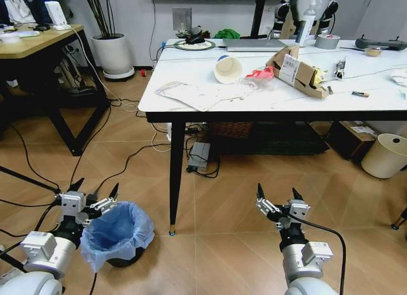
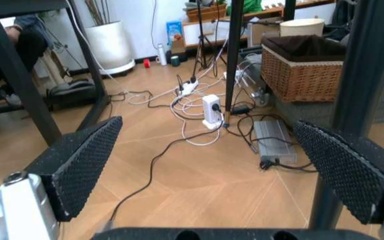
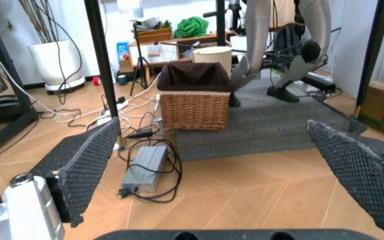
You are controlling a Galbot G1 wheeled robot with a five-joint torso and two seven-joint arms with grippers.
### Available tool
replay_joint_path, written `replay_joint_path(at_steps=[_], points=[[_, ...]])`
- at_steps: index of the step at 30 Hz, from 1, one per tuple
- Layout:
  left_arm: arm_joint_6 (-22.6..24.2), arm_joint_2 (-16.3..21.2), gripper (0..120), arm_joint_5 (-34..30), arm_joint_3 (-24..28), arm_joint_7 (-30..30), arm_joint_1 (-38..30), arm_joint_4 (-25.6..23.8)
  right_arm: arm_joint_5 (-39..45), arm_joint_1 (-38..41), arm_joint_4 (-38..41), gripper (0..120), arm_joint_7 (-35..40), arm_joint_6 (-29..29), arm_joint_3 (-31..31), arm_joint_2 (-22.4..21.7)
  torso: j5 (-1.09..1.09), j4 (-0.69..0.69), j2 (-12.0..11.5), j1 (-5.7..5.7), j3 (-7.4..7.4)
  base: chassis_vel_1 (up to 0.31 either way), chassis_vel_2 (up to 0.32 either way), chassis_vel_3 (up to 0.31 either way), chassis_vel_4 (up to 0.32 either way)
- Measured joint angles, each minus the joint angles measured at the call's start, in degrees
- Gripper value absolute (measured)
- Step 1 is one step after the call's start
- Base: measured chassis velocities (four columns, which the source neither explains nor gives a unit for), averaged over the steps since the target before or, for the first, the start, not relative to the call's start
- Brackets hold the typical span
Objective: Pick up the trash bin and place the trash from the table into it.
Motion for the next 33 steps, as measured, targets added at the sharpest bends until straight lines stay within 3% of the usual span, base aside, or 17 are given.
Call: replay_joint_path(at_steps=[33], points=[[-0.4, -0.2, 100, 1.1, 0.3, 0.6, -0.2, 1.0, -1.6, -0.1, 0.0, 100, 0.0, 0.4, -1.3, 0.6, 0.00, 0.00, -7.2, -1.05, -6.13, 0.000, 0.000, 0.000, 0.000]])
